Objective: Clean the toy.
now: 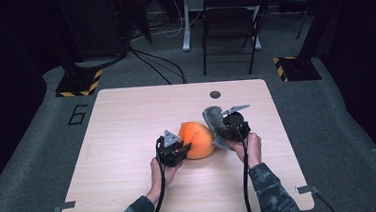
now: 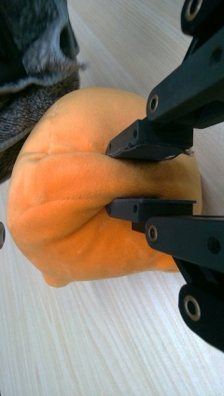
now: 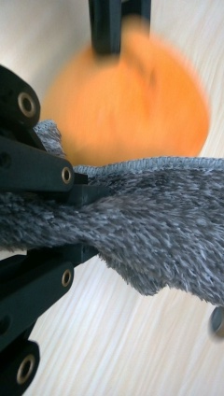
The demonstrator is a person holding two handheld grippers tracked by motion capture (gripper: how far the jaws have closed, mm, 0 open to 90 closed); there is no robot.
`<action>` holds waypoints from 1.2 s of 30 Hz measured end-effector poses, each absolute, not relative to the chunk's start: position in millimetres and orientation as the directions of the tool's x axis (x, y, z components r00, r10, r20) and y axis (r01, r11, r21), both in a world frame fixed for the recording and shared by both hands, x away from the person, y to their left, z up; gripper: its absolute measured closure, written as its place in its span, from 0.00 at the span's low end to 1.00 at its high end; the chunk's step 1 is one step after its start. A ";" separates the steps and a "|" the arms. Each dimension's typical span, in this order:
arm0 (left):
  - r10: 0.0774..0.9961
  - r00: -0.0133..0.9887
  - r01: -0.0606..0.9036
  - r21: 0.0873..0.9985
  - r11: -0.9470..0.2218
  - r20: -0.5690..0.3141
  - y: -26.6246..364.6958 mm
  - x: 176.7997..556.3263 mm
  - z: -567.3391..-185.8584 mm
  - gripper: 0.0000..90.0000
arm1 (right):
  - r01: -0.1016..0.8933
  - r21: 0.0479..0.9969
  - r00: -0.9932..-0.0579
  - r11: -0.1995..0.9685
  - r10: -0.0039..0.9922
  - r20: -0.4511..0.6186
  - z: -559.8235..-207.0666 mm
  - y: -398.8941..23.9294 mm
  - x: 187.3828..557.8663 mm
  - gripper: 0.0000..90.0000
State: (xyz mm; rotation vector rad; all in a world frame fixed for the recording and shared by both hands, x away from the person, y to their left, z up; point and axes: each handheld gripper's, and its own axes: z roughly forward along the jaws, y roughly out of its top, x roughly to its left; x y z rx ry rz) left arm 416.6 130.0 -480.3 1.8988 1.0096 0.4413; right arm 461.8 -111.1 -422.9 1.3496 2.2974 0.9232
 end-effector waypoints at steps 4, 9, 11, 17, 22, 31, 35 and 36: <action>0.792 0.601 0.473 0.846 -0.246 -0.106 131.7 417.3 -480.2 0.76 | 0.635 0.651 -0.564 0.416 0.826 0.023 -422.7 -88.7 455.3 0.88; 0.786 0.610 0.461 0.852 -0.249 -0.101 135.3 415.5 -475.1 0.57 | 0.639 0.635 -0.549 0.434 0.835 -0.018 -437.6 -86.7 459.2 0.89; 0.788 0.612 0.446 0.853 -0.271 -0.069 135.7 412.9 -471.1 0.51 | 0.644 0.637 -0.543 0.424 0.840 -0.011 -438.6 -89.9 460.4 0.89; 0.784 0.620 0.446 0.836 -0.321 -0.029 132.7 414.4 -473.7 0.41 | 0.647 0.636 -0.532 0.421 0.846 -0.019 -441.7 -93.2 462.3 0.89; 0.785 0.619 0.438 0.835 -0.334 -0.011 127.3 416.4 -482.1 0.62 | 0.649 0.638 -0.532 0.414 0.847 -0.009 -442.3 -94.3 463.4 0.88; 0.788 0.613 0.434 0.859 -0.270 -0.062 127.1 413.1 -471.7 0.88 | 0.619 0.687 -0.531 0.381 0.847 0.009 -420.2 -97.5 459.1 0.88; 0.788 0.609 0.434 0.868 -0.241 -0.086 126.6 409.8 -464.8 0.88 | 0.578 0.725 -0.561 0.376 0.828 0.018 -398.8 -88.3 446.8 0.88; 0.786 0.612 0.435 0.868 -0.239 -0.090 125.9 409.0 -464.0 0.88 | 0.552 0.739 -0.580 0.385 0.814 0.009 -393.6 -83.0 442.1 0.88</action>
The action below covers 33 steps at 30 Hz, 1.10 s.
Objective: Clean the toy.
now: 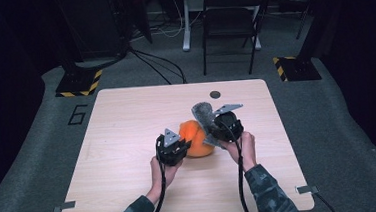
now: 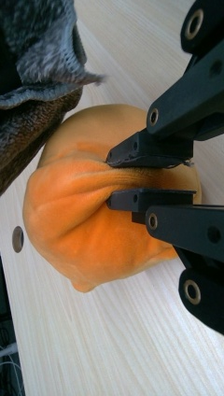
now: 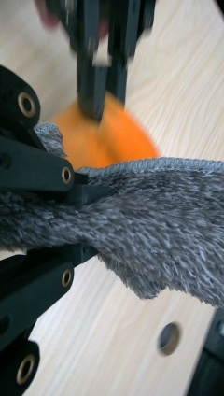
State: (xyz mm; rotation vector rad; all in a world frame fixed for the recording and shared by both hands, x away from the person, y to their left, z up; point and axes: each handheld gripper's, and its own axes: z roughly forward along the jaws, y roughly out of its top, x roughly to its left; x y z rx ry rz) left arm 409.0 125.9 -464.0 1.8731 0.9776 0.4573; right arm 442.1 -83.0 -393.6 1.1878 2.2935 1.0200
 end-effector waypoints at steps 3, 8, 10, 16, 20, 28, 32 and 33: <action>0.780 0.619 0.434 0.868 -0.239 -0.094 123.8 407.1 -463.7 0.88 | 0.517 0.746 -0.620 0.421 0.784 -0.012 -389.7 -68.6 433.3 0.88; 0.774 0.625 0.451 0.855 -0.256 -0.098 125.0 409.5 -468.7 0.88 | 0.533 0.702 -0.622 0.471 0.781 -0.052 -411.2 -57.7 438.8 0.88; 0.772 0.627 0.454 0.854 -0.255 -0.102 126.1 410.6 -470.9 0.88 | 0.547 0.691 -0.614 0.473 0.788 -0.053 -415.5 -61.5 443.2 0.88; 0.768 0.633 0.454 0.852 -0.260 -0.103 125.8 411.7 -472.5 0.88 | 0.587 0.672 -0.580 0.451 0.813 -0.040 -423.0 -74.5 450.1 0.88; 0.765 0.637 0.452 0.851 -0.268 -0.097 126.3 412.1 -472.5 0.88 | 0.609 0.657 -0.565 0.443 0.825 -0.033 -427.2 -82.2 453.8 0.88; 0.765 0.635 0.458 0.850 -0.259 -0.109 127.5 413.1 -473.2 0.87 | 0.665 0.621 -0.519 0.415 0.855 -0.016 -442.3 -99.1 464.7 0.88; 0.763 0.636 0.465 0.846 -0.262 -0.114 128.7 413.6 -473.1 0.87 | 0.695 0.592 -0.497 0.408 0.868 -0.015 -454.9 -106.5 469.9 0.88; 0.766 0.633 0.462 0.849 -0.257 -0.112 128.9 413.9 -473.6 0.87 | 0.705 0.585 -0.489 0.401 0.872 -0.008 -457.5 -107.0 470.5 0.88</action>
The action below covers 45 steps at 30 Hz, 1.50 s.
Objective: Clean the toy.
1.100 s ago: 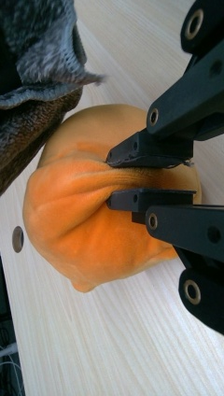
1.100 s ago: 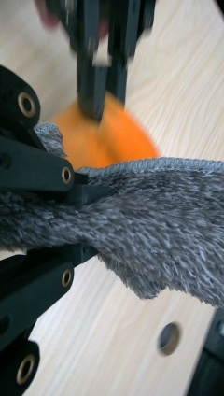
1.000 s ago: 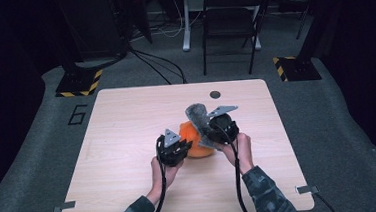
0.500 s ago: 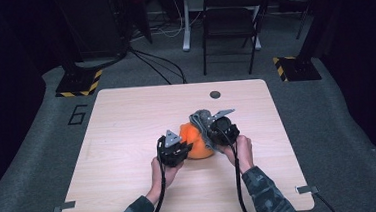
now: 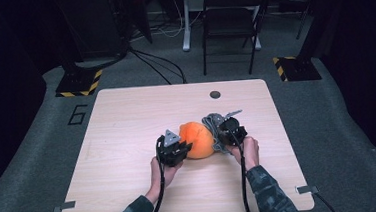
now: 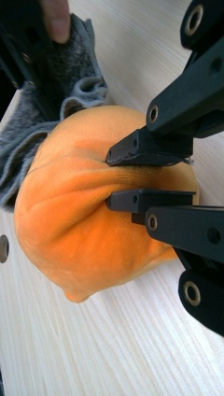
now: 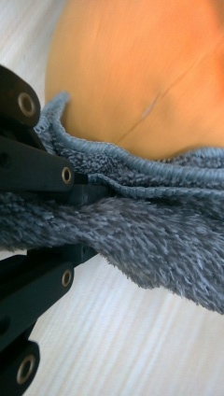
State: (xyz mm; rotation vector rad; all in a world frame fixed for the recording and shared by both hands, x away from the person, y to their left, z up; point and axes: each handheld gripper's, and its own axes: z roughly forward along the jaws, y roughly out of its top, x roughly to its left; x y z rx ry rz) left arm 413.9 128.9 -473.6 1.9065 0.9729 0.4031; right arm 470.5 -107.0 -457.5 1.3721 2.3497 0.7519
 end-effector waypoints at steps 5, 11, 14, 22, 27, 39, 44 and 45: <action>0.767 0.630 0.465 0.848 -0.254 -0.116 130.9 414.7 -473.9 0.87 | 0.743 0.541 -0.472 0.394 0.882 0.006 -473.4 -113.5 476.9 0.88; 0.770 0.627 0.466 0.849 -0.248 -0.120 132.5 415.7 -474.4 0.86 | 0.701 0.618 -0.471 0.356 0.882 0.027 -444.5 -120.1 472.9 0.88; 0.770 0.626 0.466 0.850 -0.246 -0.120 132.2 415.5 -474.6 0.85 | 0.653 0.677 -0.509 0.339 0.858 0.061 -421.4 -112.3 463.4 0.88; 0.774 0.627 0.447 0.854 -0.267 -0.086 134.1 414.6 -470.7 0.64 | 0.629 0.644 -0.566 0.436 0.824 -0.005 -435.6 -85.0 457.7 0.88; 0.774 0.632 0.426 0.851 -0.308 -0.037 133.6 413.2 -466.8 0.42 | 0.645 0.640 -0.553 0.417 0.833 0.014 -439.2 -92.8 461.7 0.88; 0.770 0.638 0.443 0.827 -0.348 -0.018 130.0 420.1 -485.4 0.69 | 0.645 0.638 -0.557 0.421 0.831 0.015 -440.4 -88.8 460.6 0.88; 0.781 0.624 0.428 0.841 -0.332 -0.009 129.4 417.5 -481.8 0.81 | 0.625 0.660 -0.561 0.417 0.828 0.009 -432.2 -90.4 459.4 0.88; 0.782 0.623 0.423 0.844 -0.330 -0.006 129.8 417.2 -479.8 0.82 | 0.623 0.666 -0.559 0.410 0.829 0.012 -428.7 -90.4 458.5 0.88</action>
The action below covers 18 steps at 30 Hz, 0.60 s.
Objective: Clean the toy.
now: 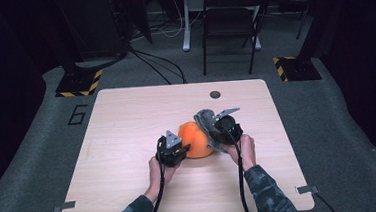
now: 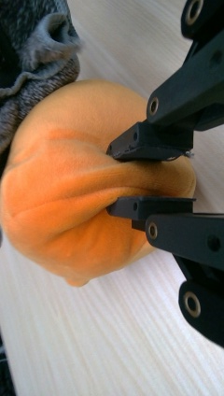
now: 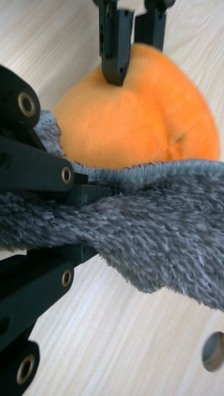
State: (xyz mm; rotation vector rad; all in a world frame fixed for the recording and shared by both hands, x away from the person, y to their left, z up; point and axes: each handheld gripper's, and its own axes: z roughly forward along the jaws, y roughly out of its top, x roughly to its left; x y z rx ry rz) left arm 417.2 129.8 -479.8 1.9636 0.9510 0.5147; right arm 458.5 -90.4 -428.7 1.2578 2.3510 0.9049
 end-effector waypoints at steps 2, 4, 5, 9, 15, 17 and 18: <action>0.787 0.616 0.423 0.853 -0.305 -0.024 130.5 416.8 -476.3 0.85 | 0.608 0.682 -0.564 0.407 0.826 0.010 -419.3 -90.8 456.0 0.88; 0.792 0.608 0.425 0.862 -0.277 -0.045 130.8 416.3 -473.2 0.86 | 0.593 0.697 -0.569 0.404 0.822 0.008 -411.8 -89.9 453.1 0.88; 0.794 0.606 0.429 0.865 -0.262 -0.060 131.3 416.2 -471.1 0.86 | 0.587 0.705 -0.572 0.398 0.820 0.014 -407.8 -88.8 451.2 0.88; 0.802 0.591 0.432 0.874 -0.222 -0.088 131.2 412.4 -462.1 0.87 | 0.541 0.737 -0.599 0.405 0.800 0.001 -390.8 -81.6 440.7 0.88; 0.790 0.604 0.438 0.871 -0.223 -0.102 126.9 405.3 -457.6 0.87 | 0.474 0.761 -0.650 0.442 0.759 -0.036 -376.7 -61.2 421.8 0.88; 0.788 0.608 0.435 0.870 -0.231 -0.095 126.0 404.6 -458.0 0.87 | 0.479 0.746 -0.653 0.463 0.756 -0.050 -383.5 -56.1 423.3 0.88; 0.787 0.609 0.435 0.870 -0.232 -0.095 125.5 404.8 -458.8 0.87 | 0.480 0.735 -0.657 0.480 0.751 -0.061 -389.9 -54.9 426.8 0.88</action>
